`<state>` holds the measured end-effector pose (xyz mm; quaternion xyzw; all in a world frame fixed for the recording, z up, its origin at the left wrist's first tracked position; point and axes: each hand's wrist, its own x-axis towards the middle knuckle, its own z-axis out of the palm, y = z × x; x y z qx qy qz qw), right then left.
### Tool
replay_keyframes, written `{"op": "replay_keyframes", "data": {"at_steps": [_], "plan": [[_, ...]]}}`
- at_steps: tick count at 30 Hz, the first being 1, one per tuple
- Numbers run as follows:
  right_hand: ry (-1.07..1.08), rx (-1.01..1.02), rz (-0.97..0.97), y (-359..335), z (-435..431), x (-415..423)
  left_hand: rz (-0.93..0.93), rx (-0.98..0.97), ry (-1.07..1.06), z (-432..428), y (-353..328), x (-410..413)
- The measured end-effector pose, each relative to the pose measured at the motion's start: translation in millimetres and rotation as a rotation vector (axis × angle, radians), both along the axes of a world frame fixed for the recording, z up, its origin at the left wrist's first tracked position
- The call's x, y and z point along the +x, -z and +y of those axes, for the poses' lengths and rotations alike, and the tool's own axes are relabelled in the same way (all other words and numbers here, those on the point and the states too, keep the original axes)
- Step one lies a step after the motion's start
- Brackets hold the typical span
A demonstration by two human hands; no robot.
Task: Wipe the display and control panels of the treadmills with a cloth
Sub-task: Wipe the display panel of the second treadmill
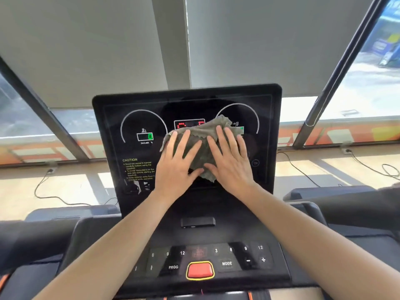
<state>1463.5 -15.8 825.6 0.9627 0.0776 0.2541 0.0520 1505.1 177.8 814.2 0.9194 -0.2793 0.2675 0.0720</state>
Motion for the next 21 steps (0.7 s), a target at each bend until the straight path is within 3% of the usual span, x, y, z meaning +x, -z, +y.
{"op": "replay_keyframes", "data": {"at_steps": [6, 10, 21], "plan": [[-0.065, 0.088, -0.023, -55.4, 25.8, 50.3, -0.032, 0.035, -0.066, 26.0, -54.5, 39.8], [-0.049, 0.001, -0.032, -68.4, 37.7, 67.1, -0.036, 0.028, -0.087, 42.6, -67.7, 52.3], [-0.074, -0.045, 0.134, 26.7, 68.4, 12.1, 0.03, 0.041, -0.074, 86.1, 26.9, -0.2]]}}
